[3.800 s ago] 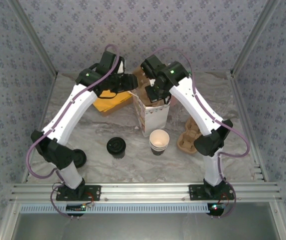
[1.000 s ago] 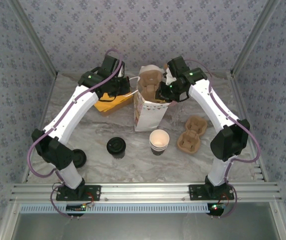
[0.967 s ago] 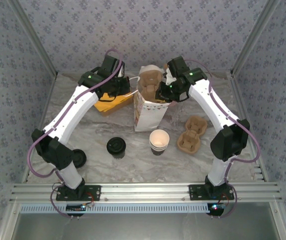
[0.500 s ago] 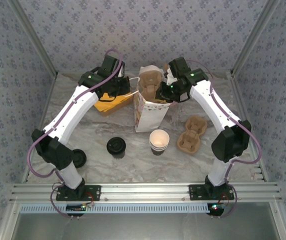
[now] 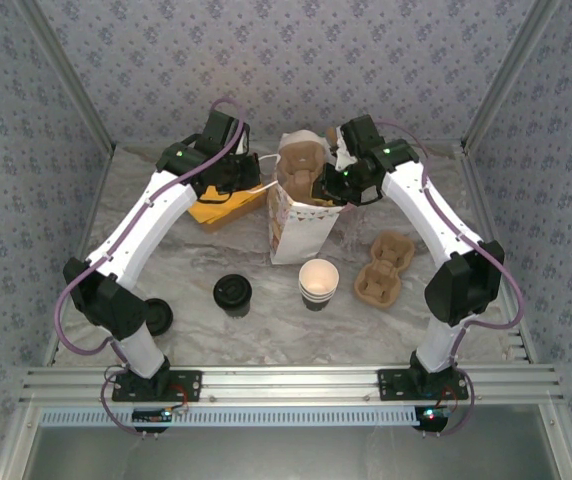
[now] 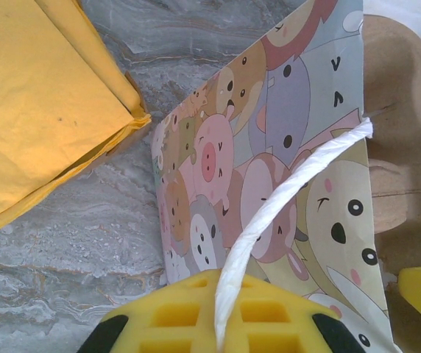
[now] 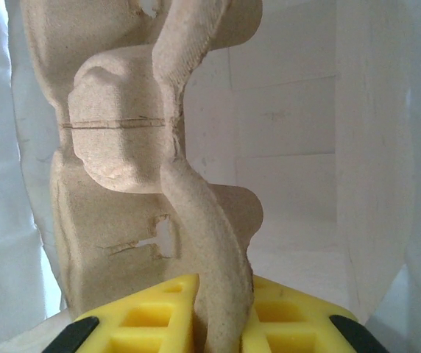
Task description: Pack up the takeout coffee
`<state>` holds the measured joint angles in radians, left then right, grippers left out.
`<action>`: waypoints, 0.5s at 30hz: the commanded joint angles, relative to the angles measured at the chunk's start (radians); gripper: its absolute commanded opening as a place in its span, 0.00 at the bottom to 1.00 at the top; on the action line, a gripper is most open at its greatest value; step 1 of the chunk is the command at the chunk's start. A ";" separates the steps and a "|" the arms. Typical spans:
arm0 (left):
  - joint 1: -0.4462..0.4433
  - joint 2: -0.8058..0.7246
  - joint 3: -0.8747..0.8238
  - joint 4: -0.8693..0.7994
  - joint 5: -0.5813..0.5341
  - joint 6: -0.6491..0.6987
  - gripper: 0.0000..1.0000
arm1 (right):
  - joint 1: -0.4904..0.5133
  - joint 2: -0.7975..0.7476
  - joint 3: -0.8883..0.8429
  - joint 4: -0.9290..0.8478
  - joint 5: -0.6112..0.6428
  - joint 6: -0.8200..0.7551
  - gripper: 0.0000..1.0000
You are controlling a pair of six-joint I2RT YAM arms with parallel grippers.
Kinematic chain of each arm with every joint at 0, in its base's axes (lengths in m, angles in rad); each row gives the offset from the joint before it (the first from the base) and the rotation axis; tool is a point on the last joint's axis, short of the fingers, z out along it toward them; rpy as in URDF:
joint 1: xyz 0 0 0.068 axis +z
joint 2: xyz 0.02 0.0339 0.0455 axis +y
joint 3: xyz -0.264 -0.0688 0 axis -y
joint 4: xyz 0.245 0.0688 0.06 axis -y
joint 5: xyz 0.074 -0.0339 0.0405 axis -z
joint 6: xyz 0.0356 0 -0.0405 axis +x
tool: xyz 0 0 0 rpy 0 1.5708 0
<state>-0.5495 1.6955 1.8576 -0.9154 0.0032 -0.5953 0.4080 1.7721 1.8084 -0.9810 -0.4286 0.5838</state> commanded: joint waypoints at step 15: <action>0.003 -0.026 0.017 0.003 0.001 0.002 0.00 | -0.013 -0.045 -0.022 0.003 0.007 0.016 0.20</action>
<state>-0.5495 1.6955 1.8576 -0.9154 0.0032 -0.5953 0.4004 1.7592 1.7958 -0.9668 -0.4339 0.5919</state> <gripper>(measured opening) 0.064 0.198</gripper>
